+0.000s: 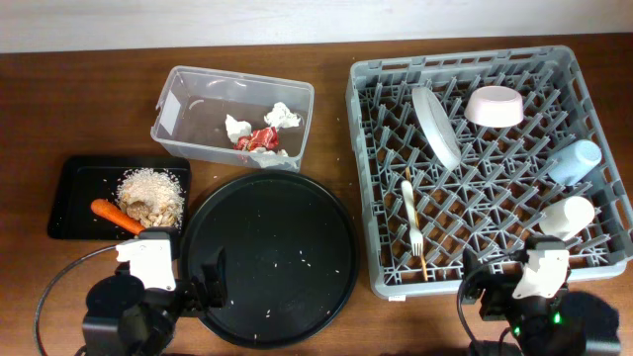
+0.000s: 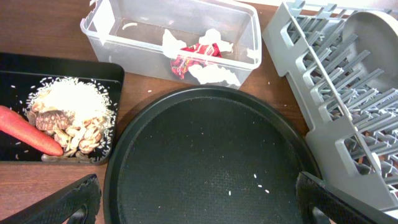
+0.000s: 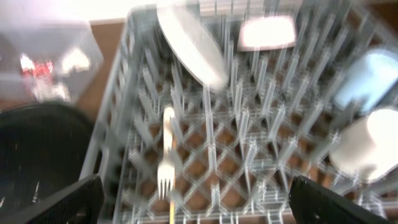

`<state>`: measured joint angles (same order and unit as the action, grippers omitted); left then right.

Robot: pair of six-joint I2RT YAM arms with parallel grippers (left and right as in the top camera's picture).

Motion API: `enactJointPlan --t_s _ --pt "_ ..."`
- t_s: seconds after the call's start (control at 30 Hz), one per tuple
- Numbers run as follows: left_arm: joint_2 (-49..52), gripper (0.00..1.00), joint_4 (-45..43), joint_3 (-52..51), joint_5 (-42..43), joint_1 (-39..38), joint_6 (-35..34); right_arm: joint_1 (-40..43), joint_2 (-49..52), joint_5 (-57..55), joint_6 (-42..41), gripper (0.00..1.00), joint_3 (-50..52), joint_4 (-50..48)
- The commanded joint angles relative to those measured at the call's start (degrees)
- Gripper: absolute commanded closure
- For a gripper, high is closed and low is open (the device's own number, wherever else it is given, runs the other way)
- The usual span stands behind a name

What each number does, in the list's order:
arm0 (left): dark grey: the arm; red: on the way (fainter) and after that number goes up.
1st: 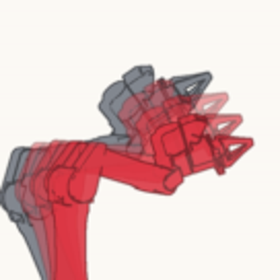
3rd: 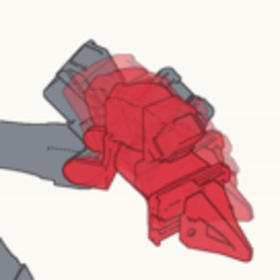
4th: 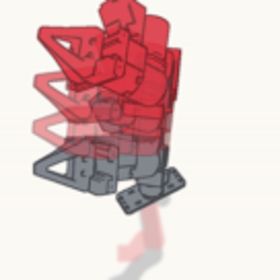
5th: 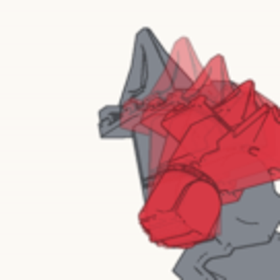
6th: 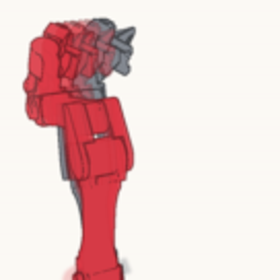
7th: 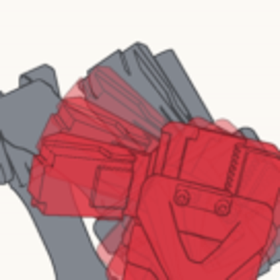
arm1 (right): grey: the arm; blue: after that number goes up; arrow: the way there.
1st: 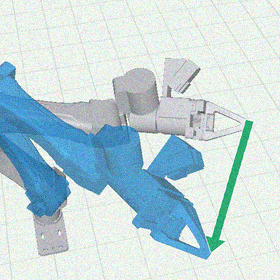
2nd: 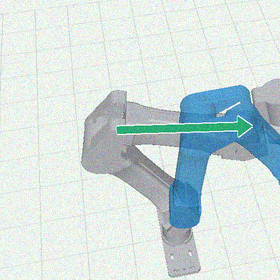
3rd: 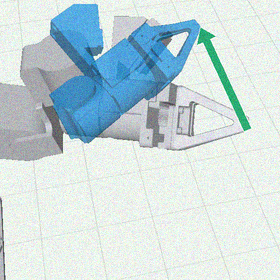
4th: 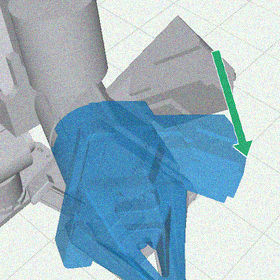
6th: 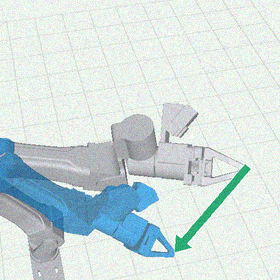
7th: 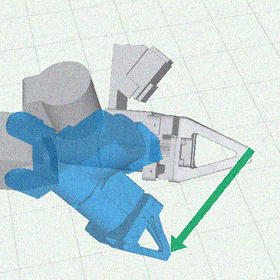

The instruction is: Sort waste into correct bins and load items into the dishwasher rack

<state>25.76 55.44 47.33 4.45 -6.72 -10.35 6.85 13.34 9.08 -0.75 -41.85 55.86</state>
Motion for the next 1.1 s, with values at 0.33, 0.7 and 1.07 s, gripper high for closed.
enactJointPlan --t_s 0.33,0.7,1.07 --pt "-0.3 0.01 -0.1 -0.7 0.1 0.0 -0.5 -5.4 -13.1 -0.7 1.7 0.02 24.0 -43.2" --pt "-0.3 0.01 -0.1 -0.7 0.1 0.0 -0.5 -5.3 -13.1 2.0 3.5 0.02 41.5 -52.3" --pt "-0.3 0.01 -0.1 -0.7 0.1 0.0 -0.5 -5.3 -13.1 -0.7 4.8 0.02 41.5 -52.0"
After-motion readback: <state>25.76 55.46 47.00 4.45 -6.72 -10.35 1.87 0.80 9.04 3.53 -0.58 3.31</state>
